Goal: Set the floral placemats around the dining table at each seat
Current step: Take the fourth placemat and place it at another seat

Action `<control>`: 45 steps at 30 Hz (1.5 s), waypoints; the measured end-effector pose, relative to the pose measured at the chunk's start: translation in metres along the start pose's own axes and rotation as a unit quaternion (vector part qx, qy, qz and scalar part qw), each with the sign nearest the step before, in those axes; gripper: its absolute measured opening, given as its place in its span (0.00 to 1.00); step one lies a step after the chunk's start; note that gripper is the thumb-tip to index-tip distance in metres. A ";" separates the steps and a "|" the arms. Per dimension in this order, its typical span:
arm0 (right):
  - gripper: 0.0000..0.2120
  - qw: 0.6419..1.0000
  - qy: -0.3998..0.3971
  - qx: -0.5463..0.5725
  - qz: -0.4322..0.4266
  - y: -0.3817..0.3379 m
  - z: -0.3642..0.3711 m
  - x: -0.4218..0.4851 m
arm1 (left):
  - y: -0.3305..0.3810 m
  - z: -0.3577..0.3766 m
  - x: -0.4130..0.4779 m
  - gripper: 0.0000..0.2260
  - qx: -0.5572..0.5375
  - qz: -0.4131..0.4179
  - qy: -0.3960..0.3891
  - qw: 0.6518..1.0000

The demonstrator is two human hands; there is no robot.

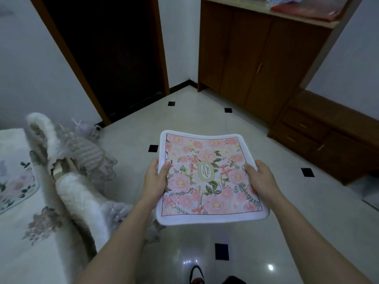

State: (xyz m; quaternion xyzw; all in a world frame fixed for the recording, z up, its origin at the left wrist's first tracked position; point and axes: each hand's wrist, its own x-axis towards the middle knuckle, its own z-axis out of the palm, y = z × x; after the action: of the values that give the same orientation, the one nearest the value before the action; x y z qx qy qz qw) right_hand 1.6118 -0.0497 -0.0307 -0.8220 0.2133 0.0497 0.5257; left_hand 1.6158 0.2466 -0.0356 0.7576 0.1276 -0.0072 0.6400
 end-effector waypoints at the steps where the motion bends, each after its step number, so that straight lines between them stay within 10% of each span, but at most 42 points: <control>1: 0.09 1.000 -0.006 -0.007 -0.002 -0.008 0.006 0.011 | 0.000 -0.004 0.010 0.05 -0.005 -0.003 0.005 1.000; 24: 0.06 0.939 -0.262 -0.134 -0.177 -0.246 0.248 0.302 | 0.033 -0.116 0.244 0.05 -0.042 -0.057 0.318 0.945; 45: 0.08 0.653 -0.625 -0.193 -0.382 -0.344 0.534 0.082 | -0.013 -0.235 0.037 0.08 -0.116 -0.139 0.731 0.658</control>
State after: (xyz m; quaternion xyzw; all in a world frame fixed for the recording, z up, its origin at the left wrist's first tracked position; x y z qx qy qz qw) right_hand 1.9002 0.5217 -0.0024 -0.6886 -0.5125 0.3868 0.3370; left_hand 1.6134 0.4835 -0.0119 0.4121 0.6577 0.4751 0.4146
